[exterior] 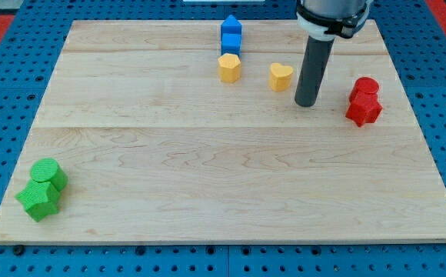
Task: Push the yellow hexagon a bit up
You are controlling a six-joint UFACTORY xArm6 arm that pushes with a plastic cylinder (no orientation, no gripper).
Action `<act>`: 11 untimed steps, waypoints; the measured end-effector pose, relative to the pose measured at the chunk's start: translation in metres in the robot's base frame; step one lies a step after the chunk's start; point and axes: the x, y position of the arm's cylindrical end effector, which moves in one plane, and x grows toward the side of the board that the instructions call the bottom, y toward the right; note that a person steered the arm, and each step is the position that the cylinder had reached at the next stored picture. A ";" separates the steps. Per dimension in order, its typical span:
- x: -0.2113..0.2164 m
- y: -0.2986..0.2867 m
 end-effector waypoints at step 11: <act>-0.042 -0.122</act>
